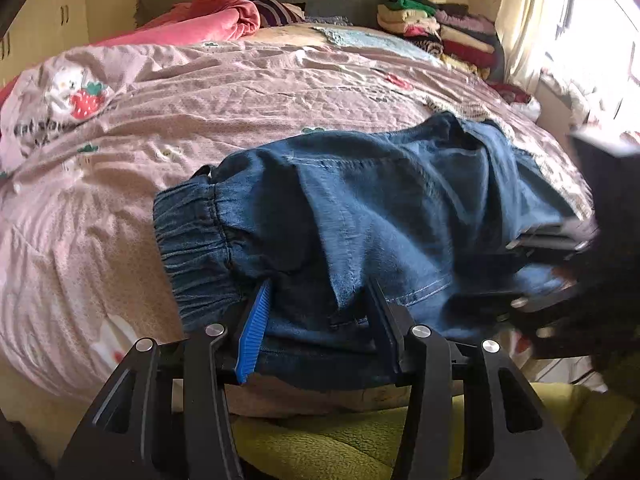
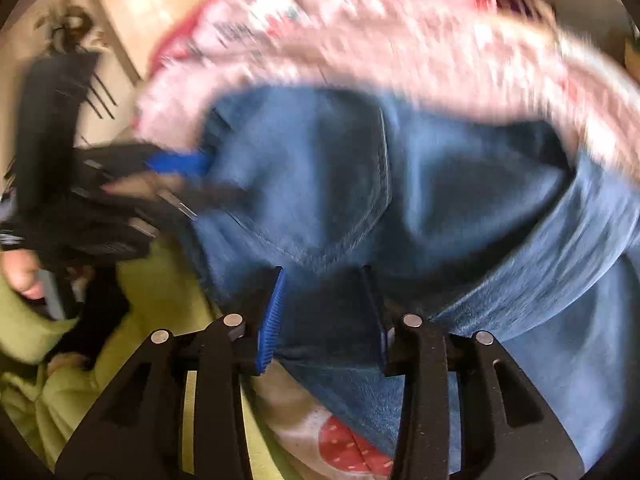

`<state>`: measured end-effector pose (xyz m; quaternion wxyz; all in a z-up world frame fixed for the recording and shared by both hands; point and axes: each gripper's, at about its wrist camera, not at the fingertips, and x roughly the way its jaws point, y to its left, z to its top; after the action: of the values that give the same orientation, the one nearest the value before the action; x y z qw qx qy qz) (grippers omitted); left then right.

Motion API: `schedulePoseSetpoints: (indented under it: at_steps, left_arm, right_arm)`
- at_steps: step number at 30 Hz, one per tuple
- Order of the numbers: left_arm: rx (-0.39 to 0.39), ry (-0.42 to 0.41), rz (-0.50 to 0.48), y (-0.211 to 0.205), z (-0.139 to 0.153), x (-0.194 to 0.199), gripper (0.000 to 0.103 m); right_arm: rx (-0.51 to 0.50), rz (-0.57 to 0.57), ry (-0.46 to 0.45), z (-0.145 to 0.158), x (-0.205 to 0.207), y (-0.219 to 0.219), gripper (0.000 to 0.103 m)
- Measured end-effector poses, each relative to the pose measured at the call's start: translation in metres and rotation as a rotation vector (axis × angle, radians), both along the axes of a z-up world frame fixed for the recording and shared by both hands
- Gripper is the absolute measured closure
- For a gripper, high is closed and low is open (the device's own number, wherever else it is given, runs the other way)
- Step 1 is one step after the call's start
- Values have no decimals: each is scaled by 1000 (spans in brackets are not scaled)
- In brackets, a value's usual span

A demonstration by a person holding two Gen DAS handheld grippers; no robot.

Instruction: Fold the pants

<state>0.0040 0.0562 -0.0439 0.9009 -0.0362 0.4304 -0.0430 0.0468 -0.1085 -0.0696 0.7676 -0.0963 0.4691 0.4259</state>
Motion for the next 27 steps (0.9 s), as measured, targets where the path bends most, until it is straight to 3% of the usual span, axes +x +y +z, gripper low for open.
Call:
schedulePoseSetpoints:
  at_steps: [6,10,15,16,17,27]
  left_arm:
    - [-34,-30,11,1,6,-7,55]
    - [-67,-70,15,3,23,-17,45]
    - [-69,-132,-10,-8,50,-27,45]
    - [-71,-135,-20,-11,53,-27,34]
    - [-74,-136,-37,-17,55,-26,27]
    - [-137,-52,-227,-85,48,11,27]
  right_arm:
    - [55,-23,-2,17,-3,-13,66]
    - [107,-69,-57,43,1,-37,57]
    - [126,-187,-137,72,15,-77,46]
    - [127,-209,-150,75,18,-85,44]
    - [127,-224,-157,77,22,-89,43]
    - [73,-383,-201,91,91,-118,30]
